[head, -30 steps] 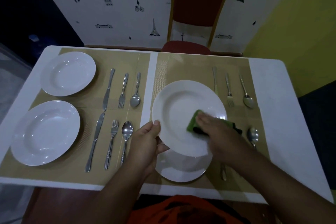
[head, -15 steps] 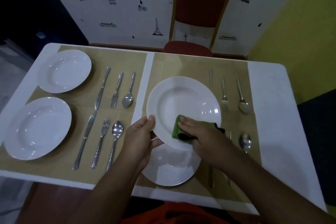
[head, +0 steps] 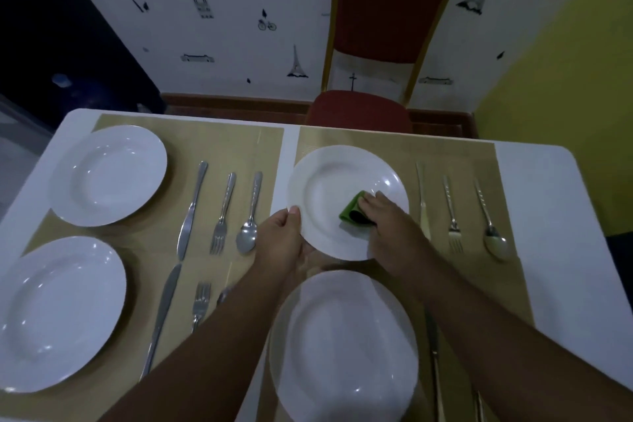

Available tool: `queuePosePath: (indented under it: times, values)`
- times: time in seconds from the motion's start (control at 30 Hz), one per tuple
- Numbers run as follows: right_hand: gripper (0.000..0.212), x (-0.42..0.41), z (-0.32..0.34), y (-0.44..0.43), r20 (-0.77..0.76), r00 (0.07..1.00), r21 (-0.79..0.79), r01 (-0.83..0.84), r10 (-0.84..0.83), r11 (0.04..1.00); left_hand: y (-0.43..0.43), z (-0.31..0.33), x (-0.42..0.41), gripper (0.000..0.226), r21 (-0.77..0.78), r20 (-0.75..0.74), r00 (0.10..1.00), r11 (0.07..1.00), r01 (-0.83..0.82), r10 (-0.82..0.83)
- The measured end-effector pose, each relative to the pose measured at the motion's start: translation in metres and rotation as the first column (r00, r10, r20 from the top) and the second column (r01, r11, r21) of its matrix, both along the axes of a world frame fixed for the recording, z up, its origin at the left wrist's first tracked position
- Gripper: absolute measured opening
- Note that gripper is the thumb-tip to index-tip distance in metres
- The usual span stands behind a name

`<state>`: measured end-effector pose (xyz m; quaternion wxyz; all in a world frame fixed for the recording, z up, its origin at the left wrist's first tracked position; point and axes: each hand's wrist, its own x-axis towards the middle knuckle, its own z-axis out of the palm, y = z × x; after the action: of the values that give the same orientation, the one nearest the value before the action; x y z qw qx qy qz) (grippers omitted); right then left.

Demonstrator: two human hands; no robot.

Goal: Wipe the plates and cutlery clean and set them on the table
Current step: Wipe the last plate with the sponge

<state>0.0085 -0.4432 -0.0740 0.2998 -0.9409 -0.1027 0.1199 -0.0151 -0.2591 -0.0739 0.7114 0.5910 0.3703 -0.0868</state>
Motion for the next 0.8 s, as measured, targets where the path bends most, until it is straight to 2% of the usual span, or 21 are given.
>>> queuePosePath:
  times: [0.07,0.13,0.2,0.23,0.27,0.3,0.37,0.4,0.43,0.47,0.63,0.8]
  values:
    - [0.062,0.006,-0.016,0.01,-0.021,1.0,-0.034,-0.018,0.017,0.999,0.002,-0.009,0.009,0.027,0.02,-0.031,1.0,1.0,0.004,-0.003]
    - [0.064,0.007,-0.024,0.015,-0.034,0.999,-0.076,-0.044,0.042,0.996,0.002,-0.013,0.01,0.023,0.099,0.028,1.0,0.995,0.004,-0.007]
    - [0.062,0.011,-0.034,0.019,-0.022,0.998,-0.137,-0.069,0.067,0.988,0.003,-0.019,0.011,0.013,0.26,0.135,0.983,0.962,0.083,-0.121]
    - [0.06,0.013,-0.038,0.021,-0.014,0.997,-0.167,-0.073,0.072,0.983,0.004,-0.024,0.012,0.026,0.408,0.136,0.96,0.897,0.17,-0.244]
    - [0.06,0.013,-0.041,0.024,-0.011,0.997,-0.19,-0.073,0.072,0.979,0.006,-0.029,0.011,0.048,0.585,0.071,0.914,0.759,0.286,-0.4]
    - [0.06,0.013,-0.044,0.027,-0.01,0.998,-0.204,-0.066,0.066,0.977,0.008,-0.036,0.01,0.066,0.731,-0.046,0.843,0.556,0.394,-0.537]
    - [0.061,0.014,-0.047,0.031,-0.001,0.999,-0.223,-0.05,0.051,0.973,0.009,-0.046,0.008,0.079,0.86,-0.26,0.662,0.143,0.49,-0.702]
    - [0.062,0.014,-0.048,0.034,-0.001,0.999,-0.228,-0.047,0.048,0.972,0.009,-0.05,0.006,0.077,0.865,-0.34,0.578,-0.005,0.502,-0.742]
    - [0.063,0.014,-0.048,0.036,-0.005,0.999,-0.225,-0.051,0.051,0.973,0.008,-0.053,0.004,0.074,0.853,-0.394,0.512,-0.096,0.513,-0.763]
    - [0.064,0.015,-0.049,0.038,-0.011,0.998,-0.222,-0.061,0.06,0.973,0.009,-0.056,0.003,0.072,0.843,-0.426,0.475,-0.147,0.518,-0.77]
    - [0.07,0.024,-0.049,0.047,-0.032,0.993,-0.266,-0.12,0.116,0.957,0.011,-0.061,0.011,0.07,0.831,-0.483,0.472,-0.216,0.513,-0.738]
    - [0.065,0.023,-0.036,0.041,0.002,0.992,-0.267,-0.122,0.127,0.956,0.01,-0.054,0.012,0.069,0.817,-0.464,0.469,-0.157,0.555,-0.752]
